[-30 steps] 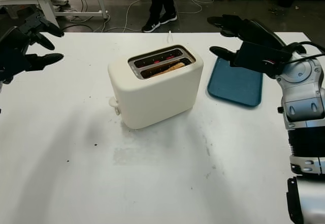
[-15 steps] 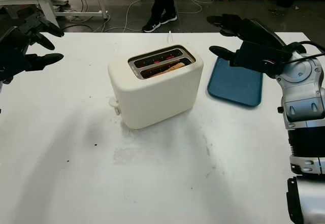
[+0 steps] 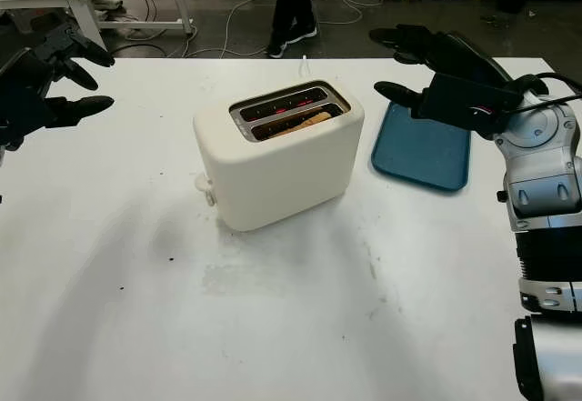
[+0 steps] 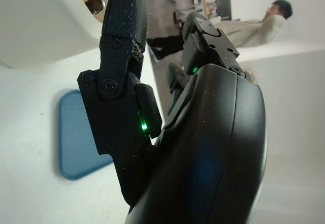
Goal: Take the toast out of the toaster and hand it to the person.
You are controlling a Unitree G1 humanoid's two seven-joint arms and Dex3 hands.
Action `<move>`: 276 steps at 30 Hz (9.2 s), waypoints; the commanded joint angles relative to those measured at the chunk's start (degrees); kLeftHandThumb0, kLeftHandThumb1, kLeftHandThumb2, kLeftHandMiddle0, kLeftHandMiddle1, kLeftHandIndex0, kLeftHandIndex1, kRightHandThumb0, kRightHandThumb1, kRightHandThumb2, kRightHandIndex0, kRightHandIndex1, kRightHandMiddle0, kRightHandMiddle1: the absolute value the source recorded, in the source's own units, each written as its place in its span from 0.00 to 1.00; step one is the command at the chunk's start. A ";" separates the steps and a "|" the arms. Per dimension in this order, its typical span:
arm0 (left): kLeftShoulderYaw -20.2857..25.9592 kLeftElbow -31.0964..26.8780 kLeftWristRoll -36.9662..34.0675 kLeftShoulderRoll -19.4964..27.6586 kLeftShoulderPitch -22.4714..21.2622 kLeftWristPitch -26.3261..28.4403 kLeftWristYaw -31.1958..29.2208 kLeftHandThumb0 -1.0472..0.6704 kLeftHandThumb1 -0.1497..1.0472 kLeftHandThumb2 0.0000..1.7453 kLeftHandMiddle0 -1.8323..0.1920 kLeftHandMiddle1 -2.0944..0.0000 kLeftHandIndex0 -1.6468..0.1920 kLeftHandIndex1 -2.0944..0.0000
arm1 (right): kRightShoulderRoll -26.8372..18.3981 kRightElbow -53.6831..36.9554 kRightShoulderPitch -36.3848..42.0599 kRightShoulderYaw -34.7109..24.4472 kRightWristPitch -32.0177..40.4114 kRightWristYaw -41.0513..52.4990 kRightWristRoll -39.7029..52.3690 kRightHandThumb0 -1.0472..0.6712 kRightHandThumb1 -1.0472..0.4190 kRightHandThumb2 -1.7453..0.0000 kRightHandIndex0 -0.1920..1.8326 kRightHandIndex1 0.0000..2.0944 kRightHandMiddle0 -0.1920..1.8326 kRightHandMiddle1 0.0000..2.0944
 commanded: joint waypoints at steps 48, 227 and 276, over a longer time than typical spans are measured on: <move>0.28 -0.19 -0.19 -0.30 -0.08 -0.39 0.35 0.00 0.89 0.15 0.91 0.19 0.90 0.33 | 0.08 0.38 -0.82 -0.21 -0.79 -0.28 0.25 0.12 0.09 0.69 0.10 0.31 0.25 0.00; 7.94 -41.33 -2.93 -2.27 14.57 24.33 -3.02 0.07 0.89 0.05 0.91 0.81 0.90 0.83 | -0.57 1.68 -0.78 -0.31 -2.41 -0.91 0.74 0.10 0.09 0.65 0.10 0.28 0.23 0.01; 8.66 -41.99 -4.89 -2.85 15.26 27.35 -3.63 0.08 0.89 0.01 0.91 0.83 0.90 0.85 | 0.19 -0.08 -0.59 -0.35 -0.62 -1.35 0.59 0.13 0.09 0.68 0.10 0.30 0.24 0.01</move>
